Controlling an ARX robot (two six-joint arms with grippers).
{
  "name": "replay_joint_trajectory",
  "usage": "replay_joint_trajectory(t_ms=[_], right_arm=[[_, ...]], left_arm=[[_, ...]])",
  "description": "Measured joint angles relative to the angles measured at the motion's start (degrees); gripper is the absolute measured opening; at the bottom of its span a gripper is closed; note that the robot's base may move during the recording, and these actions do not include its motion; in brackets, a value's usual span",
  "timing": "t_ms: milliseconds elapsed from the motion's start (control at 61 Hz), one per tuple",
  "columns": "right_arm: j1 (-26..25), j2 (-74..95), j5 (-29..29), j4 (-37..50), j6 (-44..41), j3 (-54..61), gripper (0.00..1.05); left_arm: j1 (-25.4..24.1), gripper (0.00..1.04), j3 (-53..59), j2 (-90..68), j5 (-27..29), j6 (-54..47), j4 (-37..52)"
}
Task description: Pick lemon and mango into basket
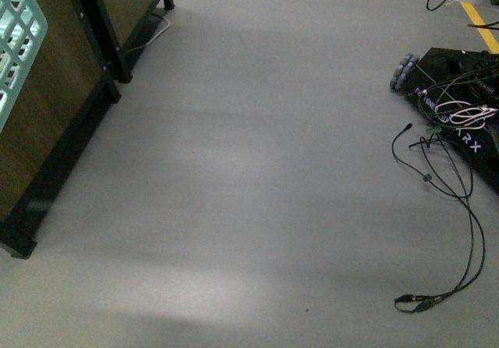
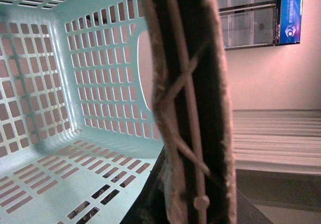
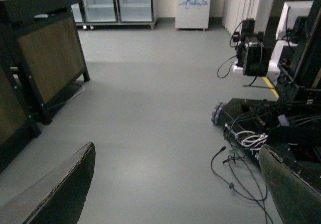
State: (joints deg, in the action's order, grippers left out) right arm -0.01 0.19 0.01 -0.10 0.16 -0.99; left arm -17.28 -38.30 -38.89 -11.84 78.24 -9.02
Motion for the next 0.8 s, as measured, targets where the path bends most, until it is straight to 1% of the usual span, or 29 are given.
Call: replay_joint_trajectory(t_ms=[803], right_arm=[[0.0,0.0,0.0,0.0,0.0,0.0,0.96]], left_arm=[[0.0,0.06,0.0,0.0,-0.1,-0.2,0.0]])
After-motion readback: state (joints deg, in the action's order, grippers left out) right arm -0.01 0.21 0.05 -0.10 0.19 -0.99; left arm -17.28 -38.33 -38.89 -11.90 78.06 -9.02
